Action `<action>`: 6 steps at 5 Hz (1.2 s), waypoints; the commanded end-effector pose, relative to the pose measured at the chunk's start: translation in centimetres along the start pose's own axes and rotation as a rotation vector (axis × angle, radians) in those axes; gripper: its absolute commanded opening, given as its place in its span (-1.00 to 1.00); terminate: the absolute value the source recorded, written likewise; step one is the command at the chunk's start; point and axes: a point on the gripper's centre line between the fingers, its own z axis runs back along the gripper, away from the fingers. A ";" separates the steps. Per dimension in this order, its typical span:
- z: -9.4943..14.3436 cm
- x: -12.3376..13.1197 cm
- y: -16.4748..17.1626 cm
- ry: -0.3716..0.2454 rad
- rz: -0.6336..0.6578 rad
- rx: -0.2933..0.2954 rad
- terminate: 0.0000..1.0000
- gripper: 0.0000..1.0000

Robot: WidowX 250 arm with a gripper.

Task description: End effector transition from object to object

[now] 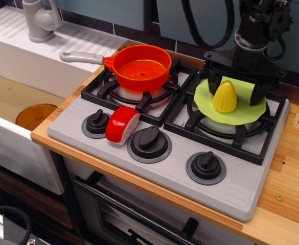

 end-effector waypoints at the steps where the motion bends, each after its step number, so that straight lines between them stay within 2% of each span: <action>1: 0.0 0.0 0.0 0.000 0.000 0.000 -1.00 1.00; 2: 4.0 0.3 -0.2 0.027 0.013 0.054 -1.00 1.00; 3: 7.6 0.6 0.0 0.040 0.007 0.072 -1.00 1.00; 4: 9.8 0.5 0.9 0.005 -0.015 0.067 -1.00 1.00; 5: 11.7 0.1 3.0 0.022 -0.051 0.089 -1.00 1.00; 6: 12.0 -0.8 5.5 0.026 -0.062 0.073 -1.00 1.00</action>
